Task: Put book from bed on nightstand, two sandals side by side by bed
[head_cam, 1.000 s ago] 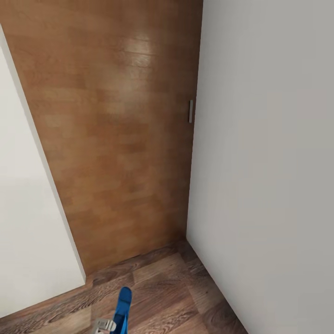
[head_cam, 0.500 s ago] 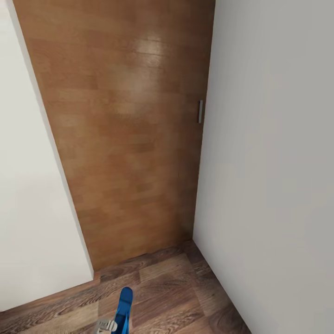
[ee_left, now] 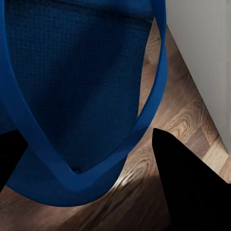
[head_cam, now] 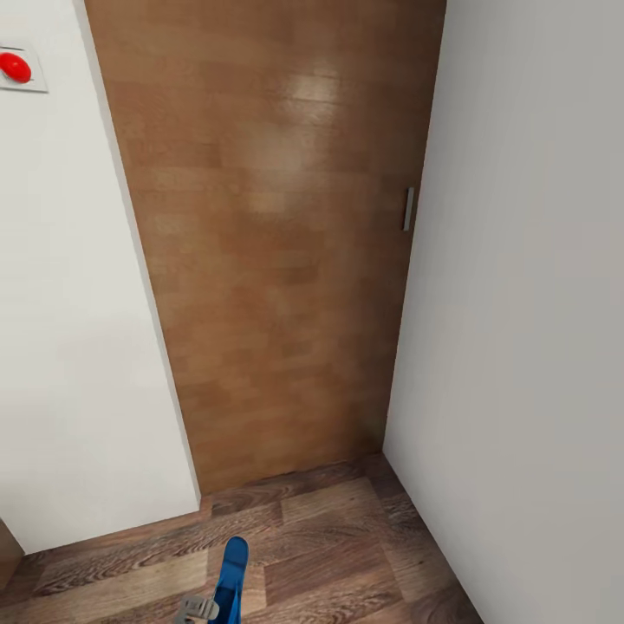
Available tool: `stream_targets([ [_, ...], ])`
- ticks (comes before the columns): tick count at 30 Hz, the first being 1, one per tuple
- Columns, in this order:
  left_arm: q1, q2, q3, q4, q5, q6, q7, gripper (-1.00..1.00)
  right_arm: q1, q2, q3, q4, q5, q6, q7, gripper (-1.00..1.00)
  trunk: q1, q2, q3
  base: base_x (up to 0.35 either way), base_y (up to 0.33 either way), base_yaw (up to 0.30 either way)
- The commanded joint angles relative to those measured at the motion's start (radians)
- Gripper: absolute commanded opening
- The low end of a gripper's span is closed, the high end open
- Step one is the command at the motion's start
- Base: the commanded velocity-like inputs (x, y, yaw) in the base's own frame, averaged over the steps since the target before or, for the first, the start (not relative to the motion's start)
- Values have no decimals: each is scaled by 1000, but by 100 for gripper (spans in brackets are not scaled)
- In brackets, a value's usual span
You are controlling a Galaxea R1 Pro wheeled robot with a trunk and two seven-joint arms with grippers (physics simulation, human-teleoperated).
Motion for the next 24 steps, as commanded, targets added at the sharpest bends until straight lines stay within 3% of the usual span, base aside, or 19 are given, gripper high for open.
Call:
stream_targets([
  [1,-1,0,-9,1,3,-11,5,-100,0,0,-1,0,-5,10,3,100,0,0,-1,0,0,18],
  [24,-1,0,-7,1,3,-11,5,-100,0,3,-1,0,-4,9,1,100,0,0,-1,0,0,-21],
])
